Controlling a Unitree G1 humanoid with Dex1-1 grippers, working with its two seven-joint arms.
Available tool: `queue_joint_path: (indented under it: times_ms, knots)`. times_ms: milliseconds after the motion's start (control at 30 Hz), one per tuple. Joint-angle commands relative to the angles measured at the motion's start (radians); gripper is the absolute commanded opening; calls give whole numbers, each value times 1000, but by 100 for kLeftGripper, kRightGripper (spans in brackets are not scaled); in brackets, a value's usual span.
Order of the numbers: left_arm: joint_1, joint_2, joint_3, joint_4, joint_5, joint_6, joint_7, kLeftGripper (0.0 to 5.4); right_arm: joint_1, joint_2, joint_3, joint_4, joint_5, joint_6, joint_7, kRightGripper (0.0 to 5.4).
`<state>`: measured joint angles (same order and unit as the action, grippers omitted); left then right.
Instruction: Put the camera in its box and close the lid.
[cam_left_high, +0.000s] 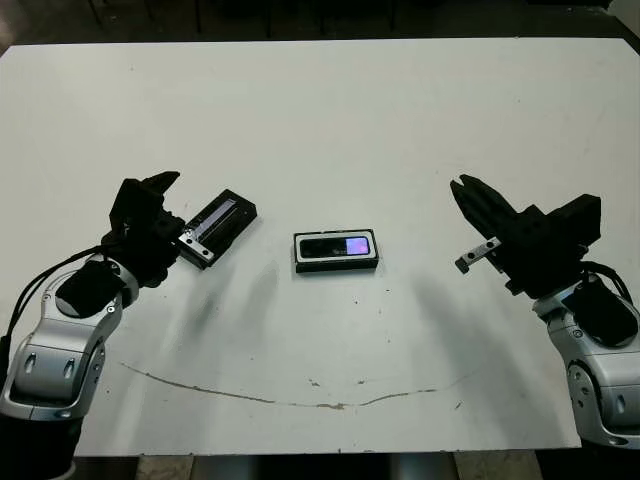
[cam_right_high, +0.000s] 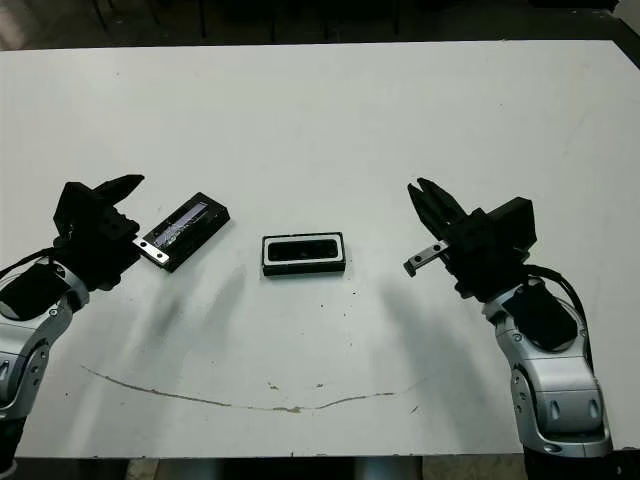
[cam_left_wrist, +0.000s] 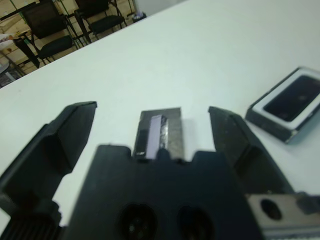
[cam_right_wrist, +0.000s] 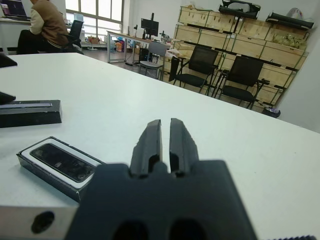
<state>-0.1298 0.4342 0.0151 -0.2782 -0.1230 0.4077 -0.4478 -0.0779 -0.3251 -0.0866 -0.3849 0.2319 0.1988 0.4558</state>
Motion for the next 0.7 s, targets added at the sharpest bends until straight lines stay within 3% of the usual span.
queue_joint_path:
  times_ms: [33, 400, 700]
  knots:
    - [13, 29, -25, 43, 30, 19, -12, 539, 18, -9, 4, 0, -3, 11, -9, 0]
    - [-4, 57, -71, 143, 80, -14, -54, 539, 24, -6, 9, -22, 5, 32, -29, 0]
    - [-20, 22, -75, 234, 57, 13, -68, 539, 30, -10, 9, -39, 4, 47, -41, 0]
